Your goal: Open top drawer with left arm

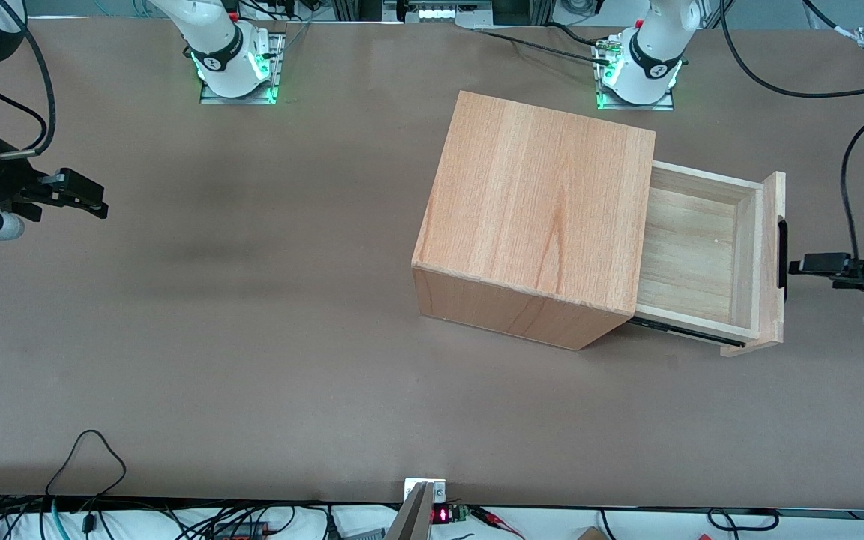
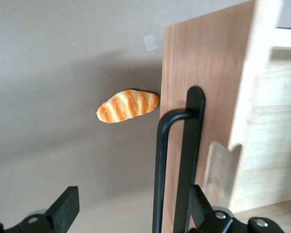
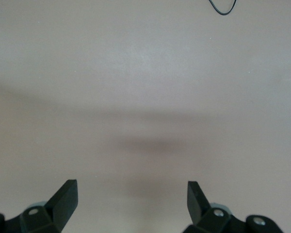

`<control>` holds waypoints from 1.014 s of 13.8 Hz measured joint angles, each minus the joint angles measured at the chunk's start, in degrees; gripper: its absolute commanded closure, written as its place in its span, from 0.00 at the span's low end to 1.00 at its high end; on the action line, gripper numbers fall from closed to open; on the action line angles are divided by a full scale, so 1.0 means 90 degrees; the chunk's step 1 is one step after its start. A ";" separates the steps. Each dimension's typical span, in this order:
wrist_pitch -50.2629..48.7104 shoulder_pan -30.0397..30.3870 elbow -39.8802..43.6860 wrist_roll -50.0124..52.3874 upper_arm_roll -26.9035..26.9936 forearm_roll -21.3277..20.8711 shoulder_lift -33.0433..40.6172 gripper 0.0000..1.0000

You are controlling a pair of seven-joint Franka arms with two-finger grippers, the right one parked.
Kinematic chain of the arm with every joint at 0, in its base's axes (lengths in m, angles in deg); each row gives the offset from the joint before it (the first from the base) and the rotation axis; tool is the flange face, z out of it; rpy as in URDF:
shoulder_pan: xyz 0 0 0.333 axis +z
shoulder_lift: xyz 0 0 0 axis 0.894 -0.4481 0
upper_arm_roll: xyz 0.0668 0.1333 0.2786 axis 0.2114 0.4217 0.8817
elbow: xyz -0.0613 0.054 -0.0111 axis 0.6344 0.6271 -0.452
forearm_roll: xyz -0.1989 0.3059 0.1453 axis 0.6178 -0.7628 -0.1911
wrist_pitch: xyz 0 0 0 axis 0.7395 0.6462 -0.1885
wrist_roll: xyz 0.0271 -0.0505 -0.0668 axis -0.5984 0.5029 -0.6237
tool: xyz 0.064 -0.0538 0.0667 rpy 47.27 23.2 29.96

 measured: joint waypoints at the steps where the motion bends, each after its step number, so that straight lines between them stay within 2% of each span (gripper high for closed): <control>1: -0.0130 -0.0001 0.0095 0.0001 0.0000 -0.0003 0.0072 0.00; 5: -0.0738 -0.0134 0.0401 0.0570 -0.0061 -0.0004 0.0575 0.00; 7: -0.0917 -0.0433 0.0435 0.1020 -0.0076 -0.0056 0.0896 0.00; 10: -0.1183 -0.1088 0.0450 0.1832 -0.0097 -0.0436 0.1324 0.00; 14: -0.1483 -0.1508 0.0448 0.2585 -0.0161 -0.0491 0.1615 0.00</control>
